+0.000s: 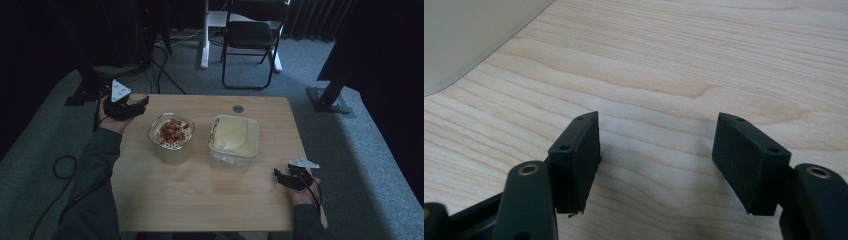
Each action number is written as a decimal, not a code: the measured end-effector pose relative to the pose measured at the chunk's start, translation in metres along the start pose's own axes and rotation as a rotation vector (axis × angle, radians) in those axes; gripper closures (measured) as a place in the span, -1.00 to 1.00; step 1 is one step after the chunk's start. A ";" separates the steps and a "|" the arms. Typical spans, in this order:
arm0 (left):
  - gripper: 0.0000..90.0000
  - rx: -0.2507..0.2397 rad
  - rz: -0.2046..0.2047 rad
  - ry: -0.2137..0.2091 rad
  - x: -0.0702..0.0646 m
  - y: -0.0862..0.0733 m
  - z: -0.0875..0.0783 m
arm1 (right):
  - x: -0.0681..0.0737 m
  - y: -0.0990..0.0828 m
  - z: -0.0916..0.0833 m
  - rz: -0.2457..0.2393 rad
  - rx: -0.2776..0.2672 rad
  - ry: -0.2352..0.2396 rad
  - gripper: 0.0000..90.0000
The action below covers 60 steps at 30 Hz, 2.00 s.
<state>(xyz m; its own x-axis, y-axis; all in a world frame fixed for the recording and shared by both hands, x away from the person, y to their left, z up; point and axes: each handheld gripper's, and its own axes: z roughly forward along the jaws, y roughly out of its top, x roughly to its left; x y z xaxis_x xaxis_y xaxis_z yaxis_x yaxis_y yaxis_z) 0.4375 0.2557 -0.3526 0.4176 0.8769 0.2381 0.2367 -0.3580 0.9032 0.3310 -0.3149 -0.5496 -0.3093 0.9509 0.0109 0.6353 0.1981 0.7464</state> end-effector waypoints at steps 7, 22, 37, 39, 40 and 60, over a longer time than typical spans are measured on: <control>-0.27 0.044 0.118 0.048 -0.009 0.016 0.000 | 0.000 0.001 0.001 -0.004 -0.001 0.003 -0.23; -0.27 0.131 0.432 0.139 -0.042 0.033 0.000 | 0.000 0.001 0.001 -0.006 -0.001 0.005 -0.23; -0.27 0.200 0.671 0.192 -0.067 0.026 0.009 | 0.000 0.001 0.001 -0.006 0.000 0.006 -0.23; -0.27 0.220 0.724 0.199 -0.071 0.023 0.010 | 0.000 0.001 0.001 -0.007 0.000 0.006 -0.23; -0.27 0.231 0.740 0.203 -0.072 0.022 0.010 | 0.000 0.001 0.001 -0.006 -0.001 0.006 -0.23; -0.24 0.307 1.122 0.258 -0.102 0.015 0.011 | 0.000 0.001 0.001 -0.007 -0.001 0.006 -0.23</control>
<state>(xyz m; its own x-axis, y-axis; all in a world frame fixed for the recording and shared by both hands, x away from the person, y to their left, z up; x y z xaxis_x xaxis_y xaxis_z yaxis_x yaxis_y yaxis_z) 0.4084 0.1572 -0.3674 0.3448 0.0510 0.9373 0.0670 -0.9973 0.0297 0.3325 -0.3142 -0.5496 -0.3178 0.9481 0.0092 0.6321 0.2046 0.7474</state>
